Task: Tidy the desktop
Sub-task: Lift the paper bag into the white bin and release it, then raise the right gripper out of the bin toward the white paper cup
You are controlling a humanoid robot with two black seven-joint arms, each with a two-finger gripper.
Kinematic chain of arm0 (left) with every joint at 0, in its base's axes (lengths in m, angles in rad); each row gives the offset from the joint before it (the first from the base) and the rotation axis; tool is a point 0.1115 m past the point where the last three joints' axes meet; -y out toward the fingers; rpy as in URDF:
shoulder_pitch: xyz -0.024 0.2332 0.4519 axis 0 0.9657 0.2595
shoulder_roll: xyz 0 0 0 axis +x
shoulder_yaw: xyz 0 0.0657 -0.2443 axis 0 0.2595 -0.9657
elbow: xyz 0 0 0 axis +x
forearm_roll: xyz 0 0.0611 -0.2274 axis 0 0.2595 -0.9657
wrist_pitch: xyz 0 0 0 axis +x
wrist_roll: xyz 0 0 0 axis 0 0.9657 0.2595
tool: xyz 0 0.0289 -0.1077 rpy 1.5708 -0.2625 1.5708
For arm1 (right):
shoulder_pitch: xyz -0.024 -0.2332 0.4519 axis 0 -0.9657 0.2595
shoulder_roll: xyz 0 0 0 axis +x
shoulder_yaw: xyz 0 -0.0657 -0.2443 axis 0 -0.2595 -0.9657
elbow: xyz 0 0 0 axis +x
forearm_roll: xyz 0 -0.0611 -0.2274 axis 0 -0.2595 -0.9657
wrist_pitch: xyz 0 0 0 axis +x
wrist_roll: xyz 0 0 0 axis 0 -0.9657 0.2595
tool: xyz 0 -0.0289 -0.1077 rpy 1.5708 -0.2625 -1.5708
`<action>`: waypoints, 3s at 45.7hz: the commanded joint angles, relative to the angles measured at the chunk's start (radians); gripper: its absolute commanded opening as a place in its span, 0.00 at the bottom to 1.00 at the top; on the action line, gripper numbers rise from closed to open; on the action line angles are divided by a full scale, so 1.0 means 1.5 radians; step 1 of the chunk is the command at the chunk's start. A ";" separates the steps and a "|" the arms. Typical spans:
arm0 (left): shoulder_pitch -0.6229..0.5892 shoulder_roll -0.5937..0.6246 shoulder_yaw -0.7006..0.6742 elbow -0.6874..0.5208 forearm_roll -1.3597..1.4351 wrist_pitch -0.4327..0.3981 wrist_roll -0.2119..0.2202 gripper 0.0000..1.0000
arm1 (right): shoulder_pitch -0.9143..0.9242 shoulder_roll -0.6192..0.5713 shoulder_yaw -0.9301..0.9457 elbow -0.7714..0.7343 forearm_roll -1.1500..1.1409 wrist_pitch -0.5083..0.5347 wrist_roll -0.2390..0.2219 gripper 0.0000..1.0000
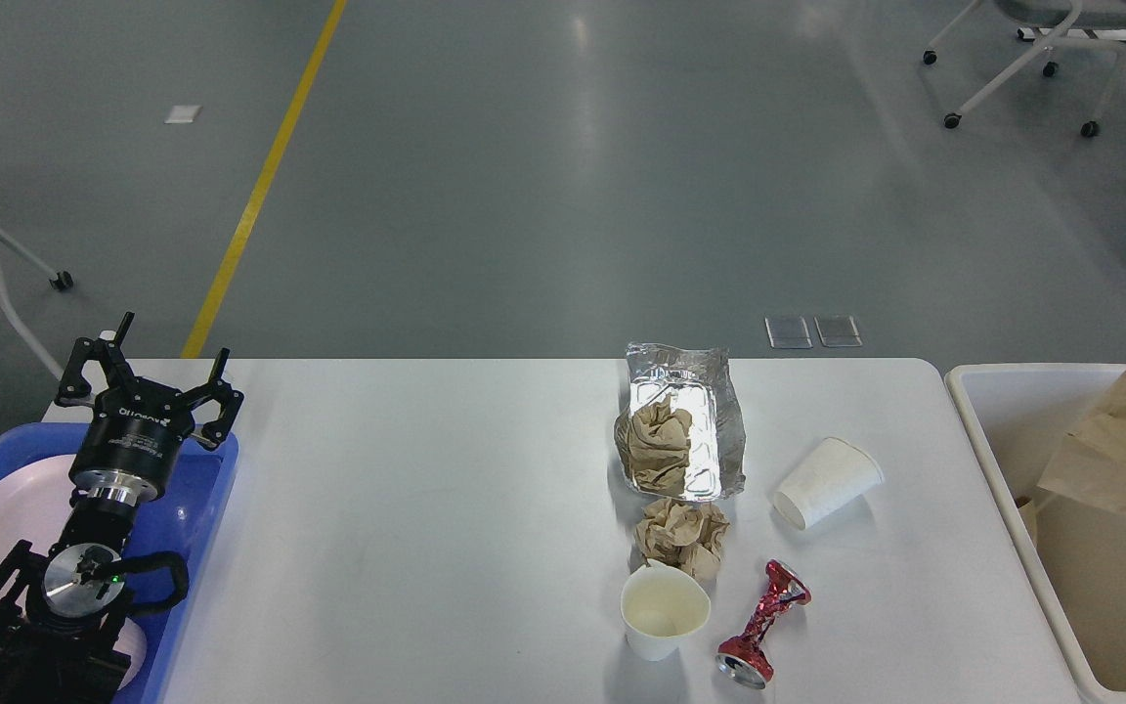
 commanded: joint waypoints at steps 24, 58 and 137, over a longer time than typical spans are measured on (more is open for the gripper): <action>-0.001 0.000 0.000 0.000 0.000 0.000 -0.001 0.96 | -0.548 0.220 0.344 -0.388 0.012 -0.305 -0.056 0.00; 0.000 0.000 0.000 0.000 0.000 0.000 -0.001 0.96 | -0.563 0.275 0.344 -0.388 0.017 -0.352 -0.074 0.65; 0.000 0.000 0.000 0.000 0.000 0.000 -0.001 0.96 | 0.664 0.189 -0.056 0.448 -0.107 0.421 -0.079 1.00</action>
